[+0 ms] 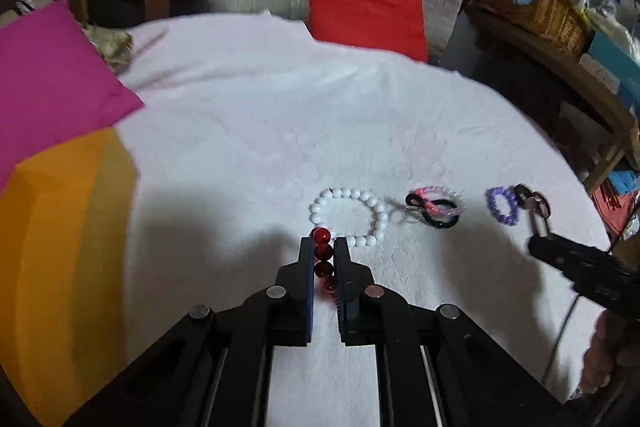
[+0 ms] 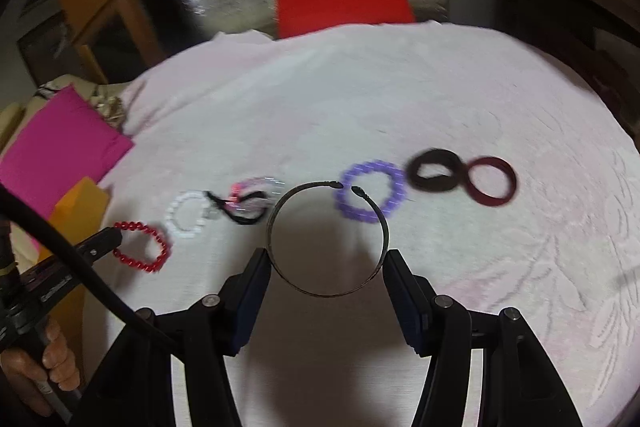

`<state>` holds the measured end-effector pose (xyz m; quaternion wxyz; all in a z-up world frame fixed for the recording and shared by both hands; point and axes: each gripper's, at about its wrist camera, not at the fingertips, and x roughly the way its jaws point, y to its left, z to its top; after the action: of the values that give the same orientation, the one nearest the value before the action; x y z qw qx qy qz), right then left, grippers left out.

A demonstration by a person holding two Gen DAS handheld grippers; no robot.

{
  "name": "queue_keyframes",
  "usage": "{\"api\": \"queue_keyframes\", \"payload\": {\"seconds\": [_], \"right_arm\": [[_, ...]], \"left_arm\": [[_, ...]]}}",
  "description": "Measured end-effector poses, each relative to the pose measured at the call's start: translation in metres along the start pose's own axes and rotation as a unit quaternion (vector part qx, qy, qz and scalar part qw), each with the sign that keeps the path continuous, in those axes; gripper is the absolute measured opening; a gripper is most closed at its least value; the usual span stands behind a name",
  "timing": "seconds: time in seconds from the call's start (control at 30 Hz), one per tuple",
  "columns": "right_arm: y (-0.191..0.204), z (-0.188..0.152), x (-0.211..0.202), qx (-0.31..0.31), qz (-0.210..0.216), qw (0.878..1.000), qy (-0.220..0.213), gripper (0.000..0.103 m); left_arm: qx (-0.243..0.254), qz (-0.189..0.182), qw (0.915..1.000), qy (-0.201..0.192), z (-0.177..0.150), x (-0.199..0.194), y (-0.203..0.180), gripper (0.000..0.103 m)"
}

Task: Organize jewelry
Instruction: 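Carry both held bracelets into the orange box and open both tools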

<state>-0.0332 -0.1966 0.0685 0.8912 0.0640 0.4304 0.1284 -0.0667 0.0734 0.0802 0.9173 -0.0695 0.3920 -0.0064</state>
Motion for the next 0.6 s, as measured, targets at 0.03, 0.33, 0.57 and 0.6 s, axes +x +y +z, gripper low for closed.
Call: {"api": "queue_keyframes", "payload": {"seconds": [0.03, 0.33, 0.57, 0.6], "right_arm": [[0.007, -0.001, -0.001, -0.007, 0.010, 1.000, -0.004, 0.061], [0.090, -0.016, -0.007, -0.075, 0.100, 0.992, -0.030, 0.061], [0.206, -0.023, -0.004, -0.140, 0.177, 0.974, -0.006, 0.061], [0.226, -0.024, -0.003, -0.148, 0.190, 0.971, 0.001, 0.061]], "left_arm": [[-0.003, 0.003, 1.0000, -0.007, -0.001, -0.009, 0.002, 0.009], [-0.057, 0.042, 0.9923, -0.102, -0.013, -0.122, 0.042, 0.009], [-0.085, 0.123, 0.9823, -0.113, -0.041, -0.178, 0.112, 0.009], [-0.095, 0.139, 0.9803, -0.102, -0.049, -0.178, 0.126, 0.009]]}}
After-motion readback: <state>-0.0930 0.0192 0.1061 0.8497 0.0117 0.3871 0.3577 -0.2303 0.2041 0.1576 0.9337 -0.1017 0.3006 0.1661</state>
